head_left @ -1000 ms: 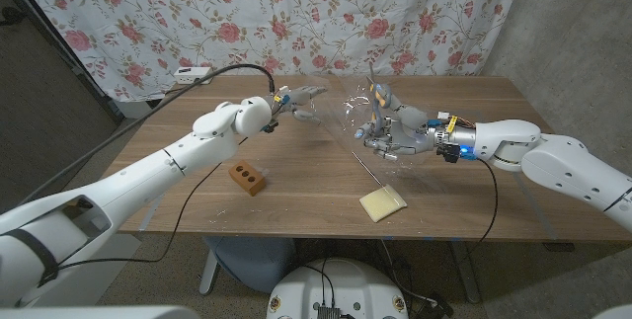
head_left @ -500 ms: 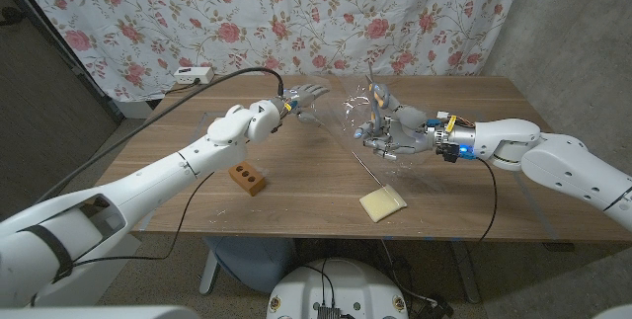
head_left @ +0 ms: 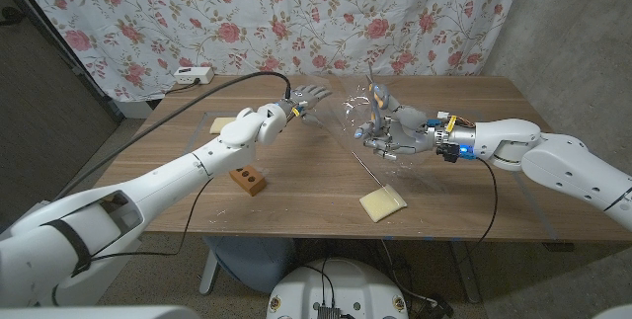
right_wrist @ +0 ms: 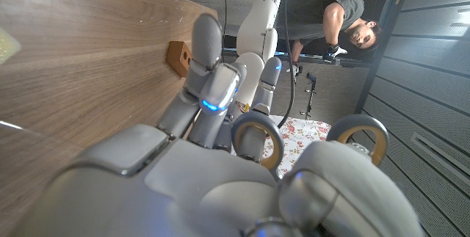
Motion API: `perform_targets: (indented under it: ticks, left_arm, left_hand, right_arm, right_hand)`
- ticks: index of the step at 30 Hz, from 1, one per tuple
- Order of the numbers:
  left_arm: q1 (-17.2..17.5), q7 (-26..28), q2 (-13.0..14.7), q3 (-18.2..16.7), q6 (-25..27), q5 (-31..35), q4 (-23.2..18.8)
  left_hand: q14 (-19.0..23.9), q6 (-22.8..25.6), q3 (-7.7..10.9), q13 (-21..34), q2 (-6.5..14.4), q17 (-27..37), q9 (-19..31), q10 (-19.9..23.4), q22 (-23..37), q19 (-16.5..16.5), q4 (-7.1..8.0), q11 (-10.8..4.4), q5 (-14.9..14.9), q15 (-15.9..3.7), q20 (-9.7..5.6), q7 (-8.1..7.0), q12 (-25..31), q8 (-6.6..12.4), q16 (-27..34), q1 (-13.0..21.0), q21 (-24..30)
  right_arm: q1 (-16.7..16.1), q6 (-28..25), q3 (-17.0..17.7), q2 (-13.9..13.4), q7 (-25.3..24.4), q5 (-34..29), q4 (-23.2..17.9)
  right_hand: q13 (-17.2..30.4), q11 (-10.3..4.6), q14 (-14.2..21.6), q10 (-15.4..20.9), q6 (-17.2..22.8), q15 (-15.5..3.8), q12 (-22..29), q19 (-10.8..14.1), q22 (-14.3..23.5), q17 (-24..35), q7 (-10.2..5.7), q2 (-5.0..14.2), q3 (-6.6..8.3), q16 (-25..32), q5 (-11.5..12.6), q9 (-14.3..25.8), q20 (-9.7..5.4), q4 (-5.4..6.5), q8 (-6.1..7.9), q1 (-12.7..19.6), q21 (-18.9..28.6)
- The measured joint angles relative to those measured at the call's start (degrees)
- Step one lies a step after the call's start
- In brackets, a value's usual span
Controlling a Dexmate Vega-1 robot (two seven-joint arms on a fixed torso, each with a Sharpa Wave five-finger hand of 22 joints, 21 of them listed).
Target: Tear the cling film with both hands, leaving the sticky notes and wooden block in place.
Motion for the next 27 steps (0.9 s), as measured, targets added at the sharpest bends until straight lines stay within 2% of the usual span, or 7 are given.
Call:
perform_targets:
  ticks: [10, 20, 27]
  left_arm:
    - [-1.8, 0.4, -1.9, 1.4, -1.6, 0.3, 3.9]
    - [-3.6, 0.6, -3.5, 2.7, -3.7, -1.0, 7.6]
    - [-5.1, 0.9, -4.7, 3.6, -5.5, -2.4, 10.7]
  left_hand:
    - [0.0, 0.0, 0.00, 0.0, -0.2, 0.0, 0.0, 0.0, 0.0, -0.4, 0.00, 0.00, 0.0, 0.00, 0.21, 0.00, 0.2, 0.00, 0.0, 0.2, -0.1]
    - [-0.2, 0.0, 0.00, 0.0, -0.2, 0.0, 0.0, -0.1, 0.0, -0.4, 0.00, -0.53, 0.0, -0.21, 0.21, -0.44, 0.8, 1.23, 0.3, 0.2, -0.1]
    - [-0.2, 0.1, 0.09, 0.0, -0.2, 0.1, 0.0, -0.3, 0.0, 0.3, -0.08, -0.73, 0.0, -0.63, 0.52, -0.93, 1.3, 1.33, 0.3, 0.2, 0.2]
  right_arm:
    - [-0.4, 0.2, 0.4, 0.0, -0.3, 0.1, 0.0]
    - [-0.8, 0.3, 0.6, -0.1, -0.7, 0.3, 0.0]
    - [-0.8, 0.3, 0.7, -0.1, -1.0, 0.4, 0.0]
  right_hand:
    - [-0.3, 0.00, 0.0, 0.0, 0.0, -0.02, 0.1, 0.0, 0.0, 0.0, 0.00, 0.30, -0.17, 0.0, -0.4, 0.2, -0.02, 0.16, -0.91, 0.8, -0.4]
    - [-0.7, -0.01, -0.1, 0.0, 0.0, 0.13, 0.1, 0.1, 0.1, 0.0, 0.01, 0.53, -0.16, 0.0, -0.7, 0.3, -0.11, 0.15, -0.91, 1.0, -0.4]
    - [-1.1, -0.09, -0.1, 0.1, 0.0, 0.13, 0.1, 0.2, 0.1, 0.0, 0.01, 0.78, -0.32, 0.0, -0.9, 0.8, -0.23, 0.31, -1.29, 1.3, -0.7]
